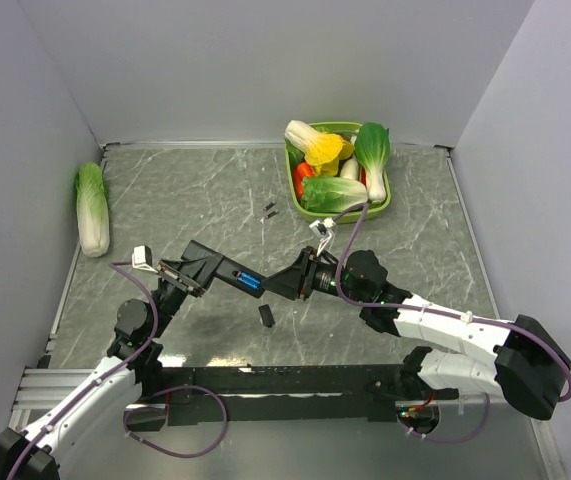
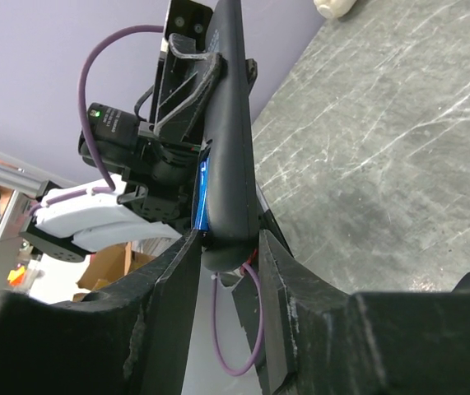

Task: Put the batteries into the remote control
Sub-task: Load the battery into the remote control.

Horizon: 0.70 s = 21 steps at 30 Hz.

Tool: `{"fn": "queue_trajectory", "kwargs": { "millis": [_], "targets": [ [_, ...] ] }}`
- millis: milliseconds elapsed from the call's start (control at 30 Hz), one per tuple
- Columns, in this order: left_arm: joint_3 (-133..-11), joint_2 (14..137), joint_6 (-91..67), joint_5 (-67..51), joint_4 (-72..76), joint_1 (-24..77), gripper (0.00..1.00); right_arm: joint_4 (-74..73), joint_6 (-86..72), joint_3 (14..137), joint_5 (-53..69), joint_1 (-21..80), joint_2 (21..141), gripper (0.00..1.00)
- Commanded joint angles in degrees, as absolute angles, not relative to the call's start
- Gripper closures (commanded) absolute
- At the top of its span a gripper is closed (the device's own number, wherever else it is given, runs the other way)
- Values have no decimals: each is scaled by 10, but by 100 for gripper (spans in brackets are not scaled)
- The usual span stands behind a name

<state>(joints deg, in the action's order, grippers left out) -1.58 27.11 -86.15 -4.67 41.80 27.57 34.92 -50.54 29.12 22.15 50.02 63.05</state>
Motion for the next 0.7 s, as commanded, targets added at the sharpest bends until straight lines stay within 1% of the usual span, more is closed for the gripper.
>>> {"fn": "queue_trajectory", "kwargs": {
  "millis": [0,100,200,500,633,667],
  "targets": [
    [72,265,-860,-61,459,277,99,352,-504,312,208,505,636,60],
    [69,264,-856,-62,456,278,99,344,-498,318,201,507,638,64],
    [61,264,-846,-65,448,278,99,302,-482,336,186,512,636,66],
    [39,251,-796,-65,401,279,99,136,-416,402,120,523,657,69],
    [18,253,-759,-69,374,279,99,84,-389,438,99,526,685,79],
    [15,256,-752,-70,372,279,99,78,-379,443,89,529,698,79]
  ]
}}
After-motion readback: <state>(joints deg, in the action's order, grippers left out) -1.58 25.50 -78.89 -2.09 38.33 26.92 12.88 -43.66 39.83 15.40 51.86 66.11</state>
